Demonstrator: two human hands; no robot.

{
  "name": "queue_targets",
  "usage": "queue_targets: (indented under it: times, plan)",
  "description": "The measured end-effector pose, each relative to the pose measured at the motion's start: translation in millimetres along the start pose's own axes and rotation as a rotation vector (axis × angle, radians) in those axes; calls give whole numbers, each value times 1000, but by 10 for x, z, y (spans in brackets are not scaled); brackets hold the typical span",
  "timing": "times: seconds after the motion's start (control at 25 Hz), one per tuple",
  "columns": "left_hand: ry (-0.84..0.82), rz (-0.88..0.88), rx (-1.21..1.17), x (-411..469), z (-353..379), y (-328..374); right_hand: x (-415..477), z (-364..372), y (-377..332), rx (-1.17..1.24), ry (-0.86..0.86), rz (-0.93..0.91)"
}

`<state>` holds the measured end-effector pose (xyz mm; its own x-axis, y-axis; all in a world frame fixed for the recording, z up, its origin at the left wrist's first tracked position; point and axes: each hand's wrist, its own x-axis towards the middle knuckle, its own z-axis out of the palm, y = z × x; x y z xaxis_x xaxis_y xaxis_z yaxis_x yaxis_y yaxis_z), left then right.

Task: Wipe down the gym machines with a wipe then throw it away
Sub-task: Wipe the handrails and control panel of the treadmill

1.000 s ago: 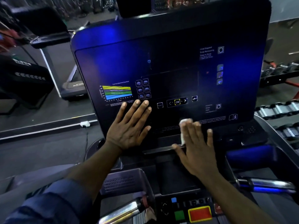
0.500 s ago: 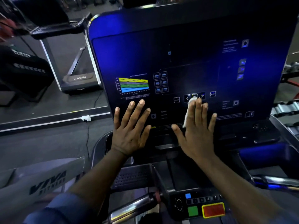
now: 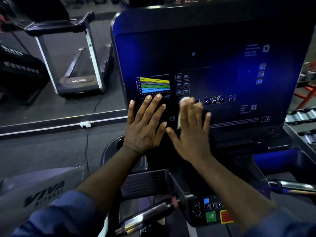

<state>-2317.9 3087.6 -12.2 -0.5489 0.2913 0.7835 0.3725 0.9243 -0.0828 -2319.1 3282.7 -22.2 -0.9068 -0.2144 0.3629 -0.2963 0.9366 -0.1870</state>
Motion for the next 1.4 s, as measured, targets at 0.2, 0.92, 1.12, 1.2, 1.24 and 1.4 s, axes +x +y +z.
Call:
queue_targets:
  times: [0.2, 0.92, 1.12, 1.2, 1.24, 1.4]
  plan:
    - [37, 19, 28, 263, -152, -260, 21, -116, 368, -157, 31, -199]
    - [107, -159, -163, 803, -152, -498, 904, -695, 22, -157, 168, -169]
    - [152, -197, -291, 818, -136, -463, 1228, -843, -346, -29, 237, -127]
    - [207, -294, -433, 797, -123, -498, 1078, -736, -193, -208, 227, -251]
    - [227, -342, -503, 779, -111, -502, 1063, -754, -78, -227, 222, -234]
    - [220, -386, -601, 763, -109, -462, 1383, -998, -284, 2, 266, -17]
